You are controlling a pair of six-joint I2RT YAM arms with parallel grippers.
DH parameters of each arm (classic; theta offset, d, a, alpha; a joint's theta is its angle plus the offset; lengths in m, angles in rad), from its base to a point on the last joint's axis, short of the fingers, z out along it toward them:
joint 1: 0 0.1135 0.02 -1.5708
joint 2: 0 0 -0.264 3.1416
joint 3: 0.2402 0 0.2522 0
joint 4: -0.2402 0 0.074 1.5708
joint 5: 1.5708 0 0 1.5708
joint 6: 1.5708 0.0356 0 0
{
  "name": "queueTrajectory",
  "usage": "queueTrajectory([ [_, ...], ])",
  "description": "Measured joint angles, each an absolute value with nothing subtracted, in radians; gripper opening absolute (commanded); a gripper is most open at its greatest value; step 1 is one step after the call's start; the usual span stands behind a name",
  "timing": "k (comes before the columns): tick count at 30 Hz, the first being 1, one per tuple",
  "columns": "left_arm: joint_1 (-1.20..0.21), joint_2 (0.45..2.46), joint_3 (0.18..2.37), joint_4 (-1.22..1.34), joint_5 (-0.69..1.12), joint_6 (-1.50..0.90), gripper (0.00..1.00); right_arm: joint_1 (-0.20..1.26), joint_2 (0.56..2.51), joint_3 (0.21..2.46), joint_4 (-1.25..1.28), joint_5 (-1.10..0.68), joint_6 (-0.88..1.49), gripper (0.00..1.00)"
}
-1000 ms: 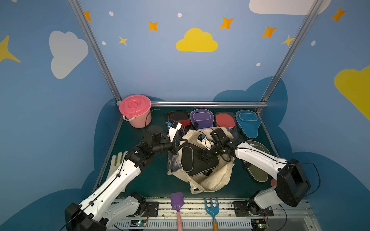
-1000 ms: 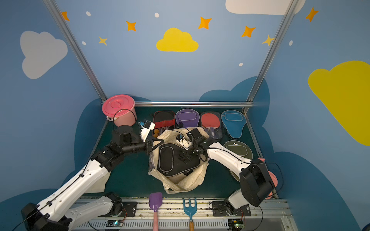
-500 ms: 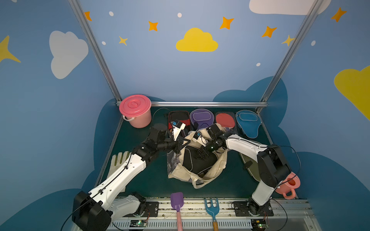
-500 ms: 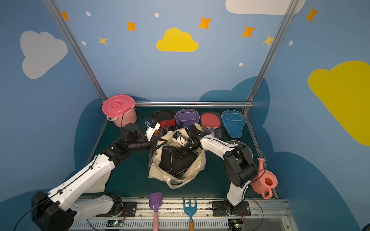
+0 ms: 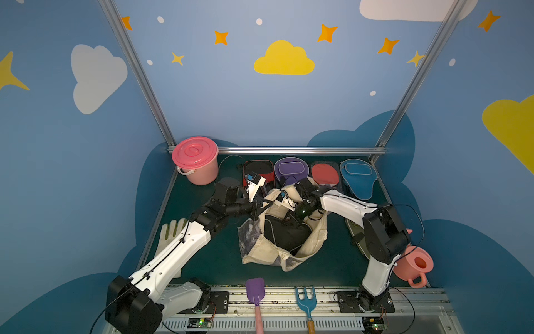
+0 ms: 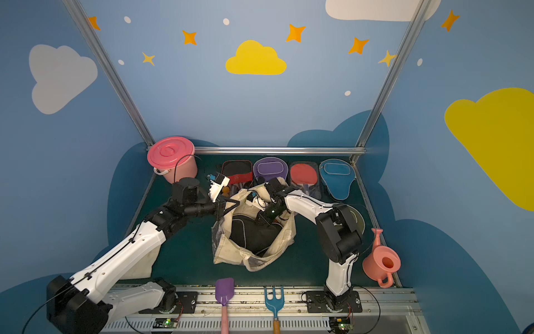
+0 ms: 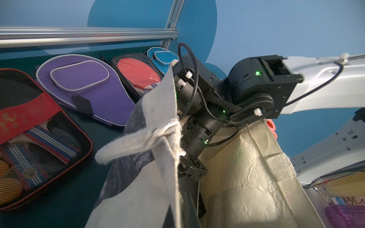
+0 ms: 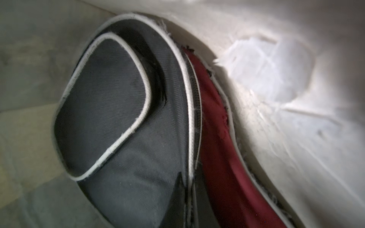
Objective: Remove the ping pong set from the canvas bag
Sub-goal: Pick up the ping pong set from the canvas bag.
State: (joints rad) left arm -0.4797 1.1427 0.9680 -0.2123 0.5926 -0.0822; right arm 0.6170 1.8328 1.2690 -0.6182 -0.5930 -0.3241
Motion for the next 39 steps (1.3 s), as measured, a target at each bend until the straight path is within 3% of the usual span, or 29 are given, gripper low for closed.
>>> queueTrajectory([
  [12, -0.478, 1.036, 0.952, -0.236, 0.501, -0.086, 0.03, 0.643, 1.512, 1.15, -0.705, -0.47, -0.24, 0.0],
  [21, -0.497, 1.102, 1.038, -0.262, 0.488, -0.086, 0.03, 0.657, 1.288, 1.099, -0.774, -0.334, -0.205, 0.0],
  [30, -0.472, 1.231, 1.169, -0.427, 0.444, -0.084, 0.03, 0.636, 1.246, 1.091, -0.749, -0.355, -0.2, 0.0],
  [39, -0.502, 1.232, 1.208, -0.498, 0.435, -0.109, 0.04, 0.673, 1.275, 1.091, -0.701, -0.377, -0.198, 0.0],
])
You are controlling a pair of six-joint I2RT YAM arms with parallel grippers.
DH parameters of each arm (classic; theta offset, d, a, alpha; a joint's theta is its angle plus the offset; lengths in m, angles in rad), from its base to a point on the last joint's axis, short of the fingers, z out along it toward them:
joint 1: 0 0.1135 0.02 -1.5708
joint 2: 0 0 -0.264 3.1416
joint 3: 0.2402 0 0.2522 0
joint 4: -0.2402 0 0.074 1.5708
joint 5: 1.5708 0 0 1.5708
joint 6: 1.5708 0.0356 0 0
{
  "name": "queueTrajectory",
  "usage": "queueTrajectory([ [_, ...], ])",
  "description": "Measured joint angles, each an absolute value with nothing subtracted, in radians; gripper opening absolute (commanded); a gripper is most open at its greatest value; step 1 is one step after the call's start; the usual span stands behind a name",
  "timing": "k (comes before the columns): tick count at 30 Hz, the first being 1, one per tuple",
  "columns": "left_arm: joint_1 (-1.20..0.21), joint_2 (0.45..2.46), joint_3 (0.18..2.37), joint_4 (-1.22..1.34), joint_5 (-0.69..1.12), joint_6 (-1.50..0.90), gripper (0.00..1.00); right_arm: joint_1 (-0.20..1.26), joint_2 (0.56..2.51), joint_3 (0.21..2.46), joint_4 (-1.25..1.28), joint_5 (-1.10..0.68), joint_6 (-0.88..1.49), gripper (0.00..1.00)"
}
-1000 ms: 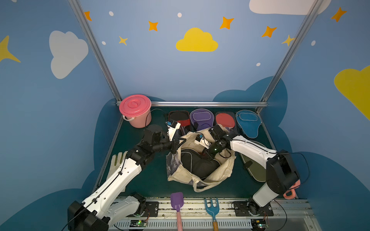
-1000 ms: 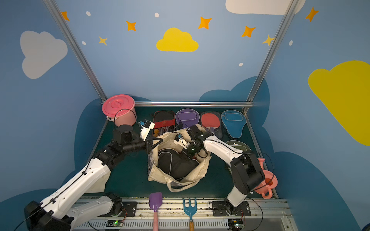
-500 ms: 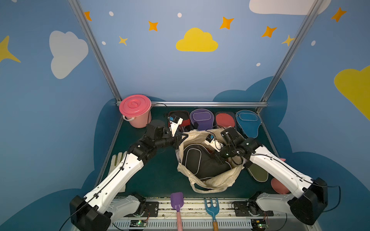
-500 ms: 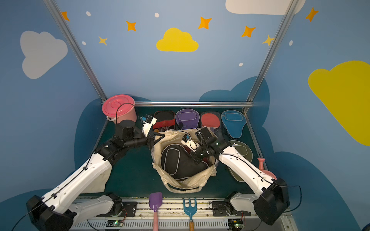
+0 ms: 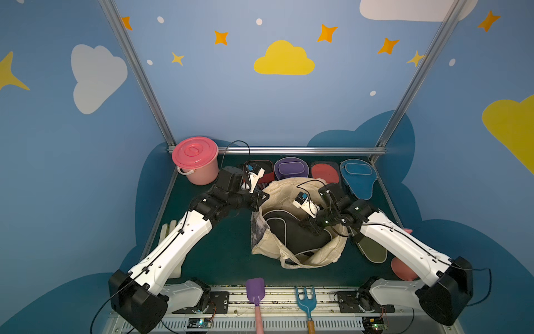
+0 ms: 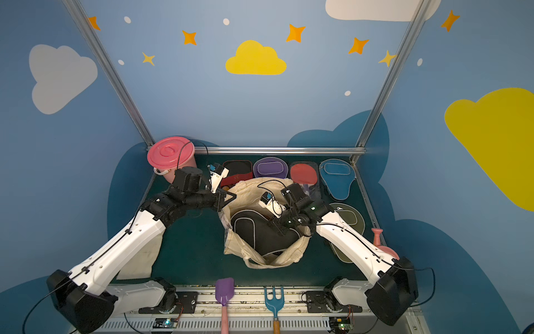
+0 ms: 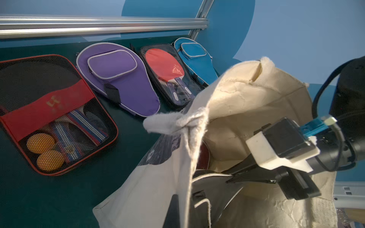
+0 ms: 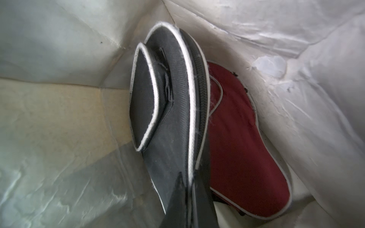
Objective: Remove the ping pong set from the canvas bag
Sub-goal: Pick up the ping pong set from the canvas bag.
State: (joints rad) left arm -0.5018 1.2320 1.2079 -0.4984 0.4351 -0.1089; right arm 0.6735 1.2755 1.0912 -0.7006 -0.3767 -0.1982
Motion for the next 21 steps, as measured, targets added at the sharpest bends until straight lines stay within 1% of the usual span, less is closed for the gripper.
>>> queueTrajectory([
  [4, -0.503, 1.219, 1.203, -0.509, 0.423, -0.105, 0.03, 0.677, 1.261, 1.097, -0.704, -0.356, -0.197, 0.0],
  [10, -0.502, 1.209, 1.188, -0.503, 0.411, -0.101, 0.03, 0.653, 1.148, 1.158, -0.748, -0.318, -0.202, 0.0],
  [16, -0.497, 1.217, 1.191, -0.503, 0.409, -0.082, 0.09, 0.588, 1.052, 1.247, -0.78, -0.318, -0.218, 0.0],
  [17, -0.496, 1.221, 1.196, -0.506, 0.409, -0.079, 0.12, 0.576, 1.045, 1.255, -0.782, -0.323, -0.22, 0.0],
  [18, -0.496, 1.224, 1.203, -0.509, 0.409, -0.073, 0.18, 0.563, 1.043, 1.262, -0.783, -0.329, -0.221, 0.0],
  [19, -0.495, 1.227, 1.21, -0.514, 0.408, -0.067, 0.27, 0.551, 1.043, 1.269, -0.785, -0.335, -0.222, 0.0],
  [20, -0.493, 1.229, 1.222, -0.521, 0.403, -0.056, 0.44, 0.538, 1.045, 1.276, -0.788, -0.342, -0.224, 0.0],
  [21, -0.492, 1.229, 1.236, -0.528, 0.395, -0.051, 0.57, 0.526, 1.048, 1.282, -0.793, -0.347, -0.224, 0.0],
])
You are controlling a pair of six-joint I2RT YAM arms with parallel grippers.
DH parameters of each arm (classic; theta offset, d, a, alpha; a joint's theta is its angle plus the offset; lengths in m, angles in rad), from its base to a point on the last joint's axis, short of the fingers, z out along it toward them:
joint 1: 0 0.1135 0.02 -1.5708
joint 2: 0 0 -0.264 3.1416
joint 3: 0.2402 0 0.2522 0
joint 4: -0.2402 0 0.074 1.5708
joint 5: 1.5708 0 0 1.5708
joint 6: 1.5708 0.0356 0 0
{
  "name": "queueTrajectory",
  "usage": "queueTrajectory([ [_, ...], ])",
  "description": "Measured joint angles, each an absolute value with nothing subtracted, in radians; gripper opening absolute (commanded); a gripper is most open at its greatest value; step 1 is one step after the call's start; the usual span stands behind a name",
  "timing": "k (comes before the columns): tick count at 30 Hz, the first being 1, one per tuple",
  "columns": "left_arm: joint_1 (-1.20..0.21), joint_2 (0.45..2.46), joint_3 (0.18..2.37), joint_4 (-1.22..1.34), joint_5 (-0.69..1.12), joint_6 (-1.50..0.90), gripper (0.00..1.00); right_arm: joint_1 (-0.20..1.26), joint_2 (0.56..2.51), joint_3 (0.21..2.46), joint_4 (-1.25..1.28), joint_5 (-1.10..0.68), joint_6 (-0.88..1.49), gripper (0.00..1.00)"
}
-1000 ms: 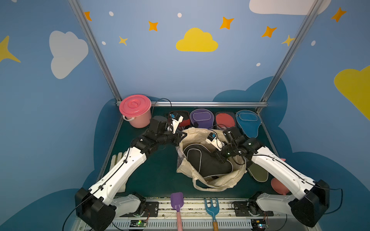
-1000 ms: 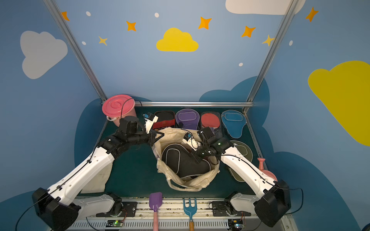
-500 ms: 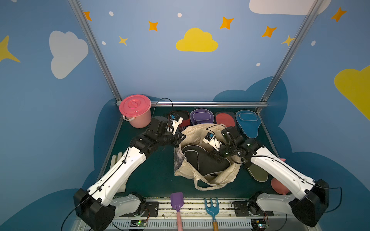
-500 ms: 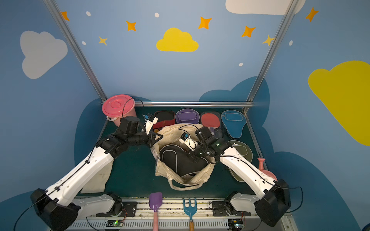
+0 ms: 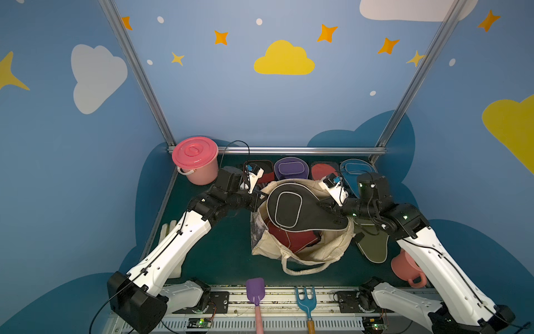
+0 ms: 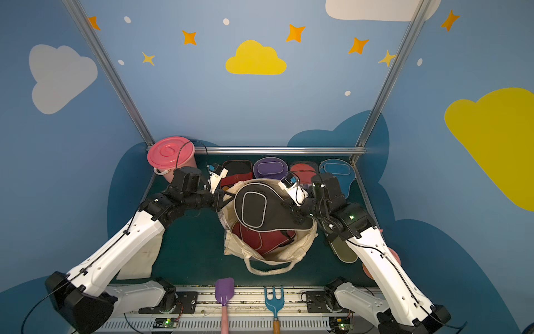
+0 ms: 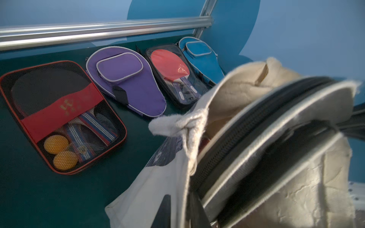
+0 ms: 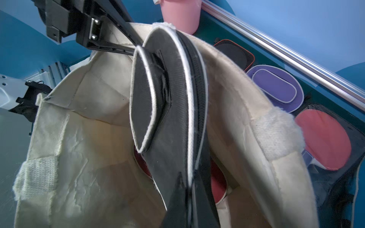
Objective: Remove the ping pong set from the canvas bag
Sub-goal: Pick up the ping pong set from the canvas bag.
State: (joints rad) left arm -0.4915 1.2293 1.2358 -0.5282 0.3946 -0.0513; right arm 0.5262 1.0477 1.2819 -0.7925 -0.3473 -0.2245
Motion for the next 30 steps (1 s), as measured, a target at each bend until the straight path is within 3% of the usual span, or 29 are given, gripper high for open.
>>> queueTrajectory([
  [3, -0.477, 1.229, 1.285, -0.541, 0.38, -0.032, 0.79, 0.5, 1.063, 1.309, -0.809, -0.373, -0.225, 0.0],
  [7, -0.454, 1.22, 1.339, -0.545, 0.382, -0.012, 1.0, 0.477, 1.091, 1.357, -0.813, -0.408, -0.224, 0.0],
  [30, -0.373, 1.222, 1.319, -0.38, 0.937, -0.025, 0.97, 0.313, 1.118, 1.458, -0.739, -0.813, -0.187, 0.0],
])
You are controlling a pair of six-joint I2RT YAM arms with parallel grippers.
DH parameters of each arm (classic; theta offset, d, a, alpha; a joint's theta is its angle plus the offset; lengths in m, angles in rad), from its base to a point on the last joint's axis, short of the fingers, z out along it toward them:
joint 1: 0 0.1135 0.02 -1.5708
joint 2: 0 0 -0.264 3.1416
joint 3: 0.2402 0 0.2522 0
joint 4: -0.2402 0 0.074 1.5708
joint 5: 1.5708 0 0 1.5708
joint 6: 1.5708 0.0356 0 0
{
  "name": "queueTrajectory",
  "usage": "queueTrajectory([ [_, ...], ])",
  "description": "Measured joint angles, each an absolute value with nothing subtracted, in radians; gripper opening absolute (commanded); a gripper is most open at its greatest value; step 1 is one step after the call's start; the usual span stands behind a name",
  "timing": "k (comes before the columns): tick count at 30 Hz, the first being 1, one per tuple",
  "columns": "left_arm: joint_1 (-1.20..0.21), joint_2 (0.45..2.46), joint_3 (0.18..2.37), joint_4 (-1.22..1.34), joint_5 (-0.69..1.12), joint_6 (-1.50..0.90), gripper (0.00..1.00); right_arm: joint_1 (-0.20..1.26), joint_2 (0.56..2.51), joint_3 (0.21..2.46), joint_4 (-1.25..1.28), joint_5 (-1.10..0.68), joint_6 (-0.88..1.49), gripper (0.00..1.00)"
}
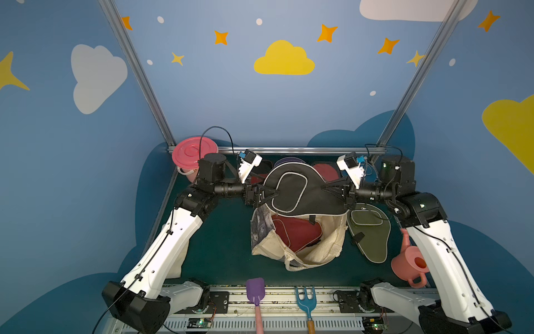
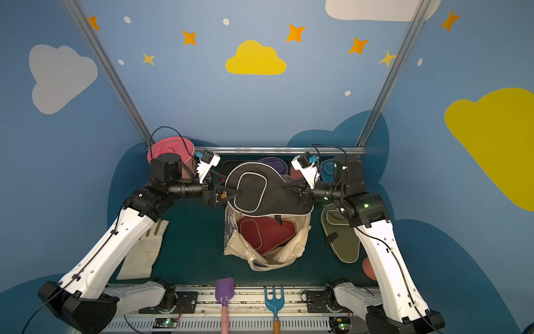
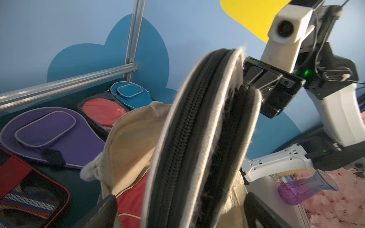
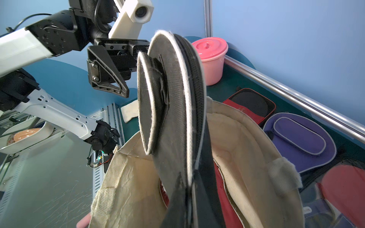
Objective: Remove the ping pong set from the canvas bag
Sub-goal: Pick up the ping pong set from the canvas bag.
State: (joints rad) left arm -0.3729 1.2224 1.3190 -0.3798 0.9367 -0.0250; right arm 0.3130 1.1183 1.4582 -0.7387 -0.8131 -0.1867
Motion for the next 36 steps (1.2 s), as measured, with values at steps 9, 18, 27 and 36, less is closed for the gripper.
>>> queueTrajectory([
  [9, -0.374, 1.229, 1.296, -0.26, 1.04, -0.114, 0.37, 0.302, 1.15, 1.454, -0.649, -0.917, -0.123, 0.0],
  [18, -0.375, 1.238, 1.296, -0.249, 1.087, -0.119, 0.03, 0.279, 1.151, 1.417, -0.624, -0.936, -0.113, 0.47],
  [27, -0.375, 1.275, 1.352, -0.439, 1.097, -0.009, 0.04, 0.193, 1.198, 1.486, -0.756, -1.03, -0.227, 0.95],
  [36, -0.38, 1.322, 1.435, -0.537, 1.168, 0.065, 0.03, 0.263, 1.352, 1.554, -0.883, -1.121, -0.347, 0.95],
])
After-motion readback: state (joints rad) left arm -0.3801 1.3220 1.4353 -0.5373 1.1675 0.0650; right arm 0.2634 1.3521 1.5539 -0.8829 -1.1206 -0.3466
